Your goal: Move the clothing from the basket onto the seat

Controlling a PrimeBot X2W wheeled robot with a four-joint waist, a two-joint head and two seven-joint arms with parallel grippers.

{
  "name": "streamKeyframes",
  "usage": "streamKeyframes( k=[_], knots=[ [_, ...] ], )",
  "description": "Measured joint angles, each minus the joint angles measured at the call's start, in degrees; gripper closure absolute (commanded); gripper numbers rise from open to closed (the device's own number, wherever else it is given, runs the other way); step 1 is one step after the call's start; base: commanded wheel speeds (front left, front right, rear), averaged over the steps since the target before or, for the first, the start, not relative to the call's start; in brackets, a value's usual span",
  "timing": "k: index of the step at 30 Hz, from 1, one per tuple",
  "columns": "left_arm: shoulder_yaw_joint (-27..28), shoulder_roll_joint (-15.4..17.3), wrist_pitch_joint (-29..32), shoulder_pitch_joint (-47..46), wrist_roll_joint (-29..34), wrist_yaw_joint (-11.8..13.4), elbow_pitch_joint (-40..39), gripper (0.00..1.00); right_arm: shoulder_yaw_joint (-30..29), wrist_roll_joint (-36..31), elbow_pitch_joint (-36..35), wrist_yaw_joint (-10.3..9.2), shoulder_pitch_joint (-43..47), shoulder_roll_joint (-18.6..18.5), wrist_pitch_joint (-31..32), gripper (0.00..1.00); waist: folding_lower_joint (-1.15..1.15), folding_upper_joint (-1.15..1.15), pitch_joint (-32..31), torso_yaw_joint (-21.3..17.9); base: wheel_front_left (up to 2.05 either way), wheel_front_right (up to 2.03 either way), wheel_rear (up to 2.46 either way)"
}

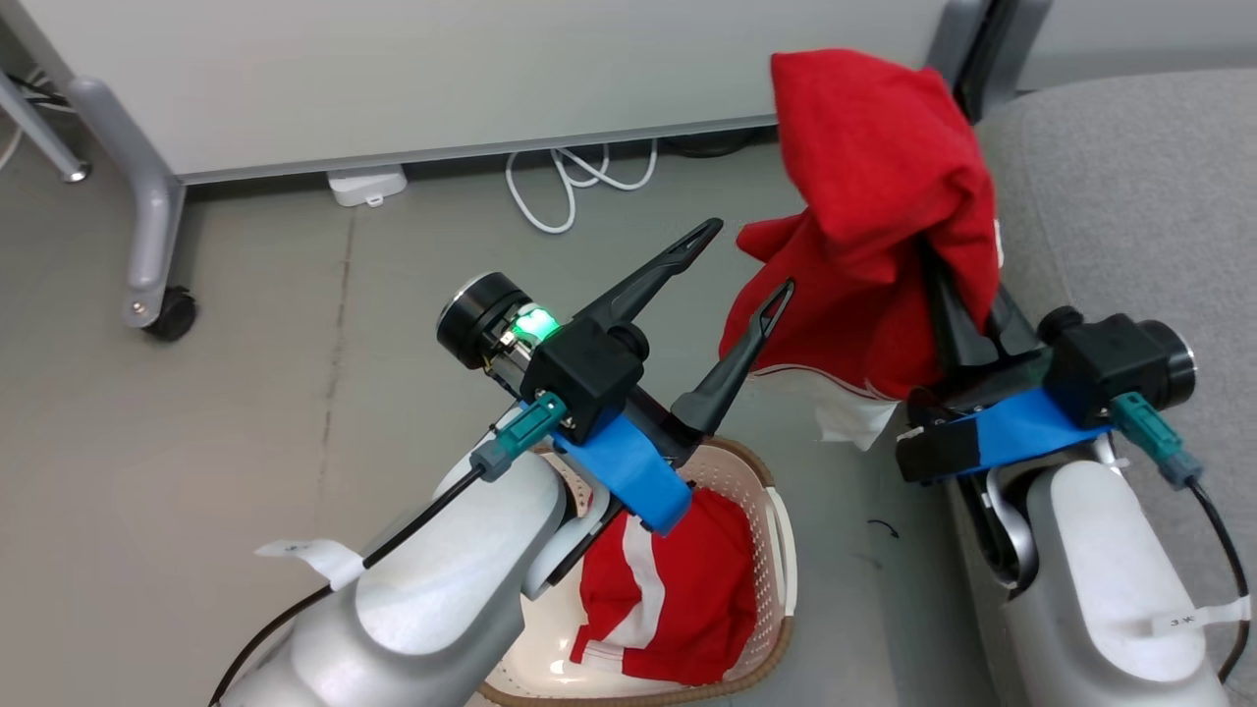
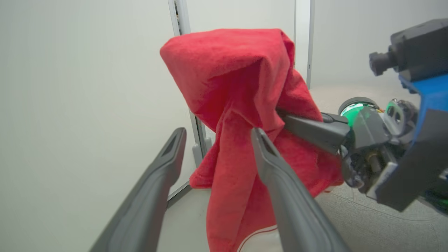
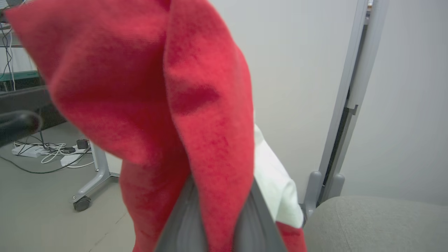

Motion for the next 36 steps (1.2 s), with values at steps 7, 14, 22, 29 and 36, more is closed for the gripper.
streamKeyframes(
  k=[7,14,22,29,36],
  knots=[
    [0.05,1.07,-0.40,0.80,0.29,0.59,-0.58,0.00,-2.55,-0.03,-1.98,0.00,0.90,0.02,0.01,1.00,0.00,0.00,1.63,-3.64,0.00,0.00,0.00],
    [0.07,2.21,-0.49,0.88,1.34,0.79,-1.25,0.00,-5.01,0.63,-4.48,0.00,2.17,-0.01,0.01,1.00,0.00,0.00,3.59,-8.26,0.00,0.00,0.00],
    [0.01,2.75,-0.60,0.47,2.37,1.04,-2.12,0.00,-8.23,1.64,-6.90,0.00,3.98,-0.04,0.01,1.00,0.00,0.00,5.79,-13.27,0.00,0.00,0.00],
    [-0.73,2.98,-0.62,0.15,2.81,0.94,-2.13,0.00,-10.60,2.48,-7.89,0.00,5.95,-0.04,0.01,1.00,0.00,0.00,7.33,-16.77,0.00,0.00,0.00],
    [-1.38,2.94,-0.62,-0.40,3.20,0.73,-2.07,0.00,-10.89,3.58,-8.75,0.00,6.68,-0.04,0.01,1.00,0.00,0.00,8.64,-18.57,0.00,0.00,0.00]
  ],
)
